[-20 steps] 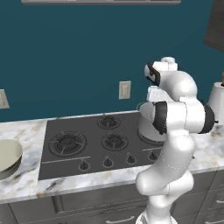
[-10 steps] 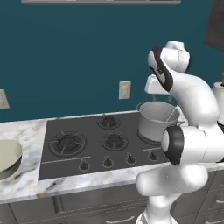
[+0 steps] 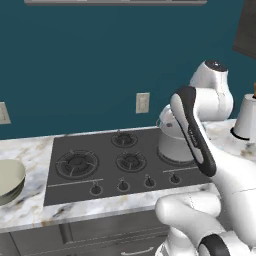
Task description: Open the cabinet and move the ladle to the pot. Then close the cabinet.
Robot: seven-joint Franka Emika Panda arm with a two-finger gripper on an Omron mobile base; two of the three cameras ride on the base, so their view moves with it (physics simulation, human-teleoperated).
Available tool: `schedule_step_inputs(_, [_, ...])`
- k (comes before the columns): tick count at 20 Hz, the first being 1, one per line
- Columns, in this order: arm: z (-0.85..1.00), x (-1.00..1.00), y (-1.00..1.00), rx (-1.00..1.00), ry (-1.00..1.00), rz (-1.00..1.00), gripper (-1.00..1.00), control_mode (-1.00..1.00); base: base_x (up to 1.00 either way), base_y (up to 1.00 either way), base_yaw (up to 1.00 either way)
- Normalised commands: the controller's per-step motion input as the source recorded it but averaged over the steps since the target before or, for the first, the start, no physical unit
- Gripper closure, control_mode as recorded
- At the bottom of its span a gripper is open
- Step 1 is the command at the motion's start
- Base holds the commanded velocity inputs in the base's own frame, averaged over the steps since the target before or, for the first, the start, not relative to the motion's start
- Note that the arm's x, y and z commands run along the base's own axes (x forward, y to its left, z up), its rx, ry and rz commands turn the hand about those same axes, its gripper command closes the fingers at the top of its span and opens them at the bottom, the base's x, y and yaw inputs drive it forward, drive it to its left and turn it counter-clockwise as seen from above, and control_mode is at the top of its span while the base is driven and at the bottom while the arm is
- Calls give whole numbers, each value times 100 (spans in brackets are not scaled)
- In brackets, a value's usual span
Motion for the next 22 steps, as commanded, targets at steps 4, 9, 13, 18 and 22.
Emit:
schedule_step_inputs(4, [26, -89, 23, -2, -25, 0, -100, -100, 0, 0, 0])
schedule_step_inputs(9, [26, -63, 5, 0, -1, 0, -100, -100, 0, 0, 0])
schedule_step_inputs(13, [25, -23, 0, 0, 4, 0, -100, -100, 0, 0, 0])
schedule_step_inputs(18, [9, -14, -3, 0, 0, 0, -100, 100, -56, 0, 0])
schedule_step_inputs(22, [0, 0, 0, 0, 0, 0, -100, 100, -100, 0, -3])
